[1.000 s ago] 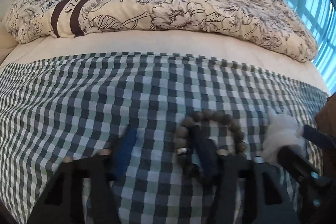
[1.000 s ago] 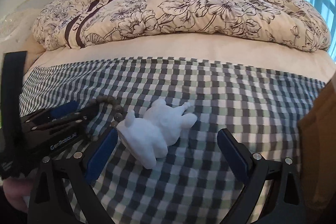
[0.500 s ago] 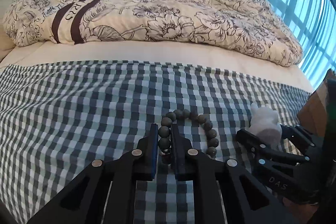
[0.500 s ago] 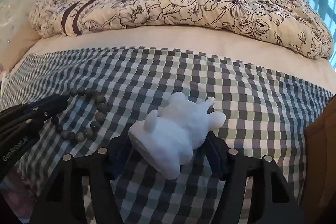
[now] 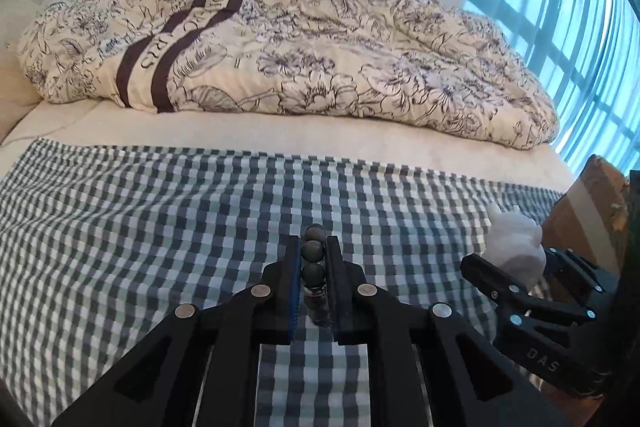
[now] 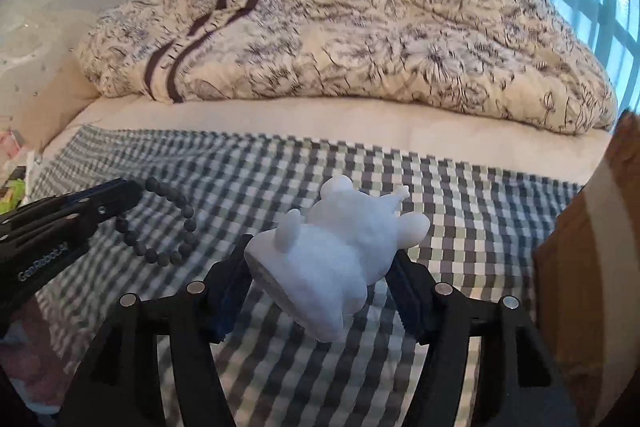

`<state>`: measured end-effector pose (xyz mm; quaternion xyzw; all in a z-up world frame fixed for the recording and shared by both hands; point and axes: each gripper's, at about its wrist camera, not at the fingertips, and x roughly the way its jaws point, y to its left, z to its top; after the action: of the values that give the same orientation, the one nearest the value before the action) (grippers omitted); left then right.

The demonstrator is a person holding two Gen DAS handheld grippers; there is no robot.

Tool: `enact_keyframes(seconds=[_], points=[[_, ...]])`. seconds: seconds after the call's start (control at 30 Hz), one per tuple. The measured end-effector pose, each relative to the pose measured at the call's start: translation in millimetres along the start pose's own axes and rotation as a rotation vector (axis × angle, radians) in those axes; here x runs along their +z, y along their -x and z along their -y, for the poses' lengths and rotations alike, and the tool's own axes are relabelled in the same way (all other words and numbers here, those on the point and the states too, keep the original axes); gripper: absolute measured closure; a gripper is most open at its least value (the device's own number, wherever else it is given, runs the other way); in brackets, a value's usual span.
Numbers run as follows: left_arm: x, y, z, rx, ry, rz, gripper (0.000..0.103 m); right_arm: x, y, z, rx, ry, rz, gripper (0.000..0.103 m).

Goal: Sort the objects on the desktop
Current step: 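Grasp the dark bead bracelet with the left gripper while the right gripper grasps the white figurine, then carry the bracelet and white figurine over the cardboard box with both grippers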

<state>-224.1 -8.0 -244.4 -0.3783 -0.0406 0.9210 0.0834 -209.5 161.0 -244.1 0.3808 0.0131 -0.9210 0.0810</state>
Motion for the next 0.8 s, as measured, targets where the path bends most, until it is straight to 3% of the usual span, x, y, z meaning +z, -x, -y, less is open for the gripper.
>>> enact_keyframes(seconds=[0.43,0.8], points=[[14,89,16,0.053,-0.003,0.087,0.092,17,97,-10,0.033,-0.005,0.107,0.040],[14,174,39,0.044,-0.003,0.172,0.092,15,183,-18,0.036,0.011,0.191,0.040]])
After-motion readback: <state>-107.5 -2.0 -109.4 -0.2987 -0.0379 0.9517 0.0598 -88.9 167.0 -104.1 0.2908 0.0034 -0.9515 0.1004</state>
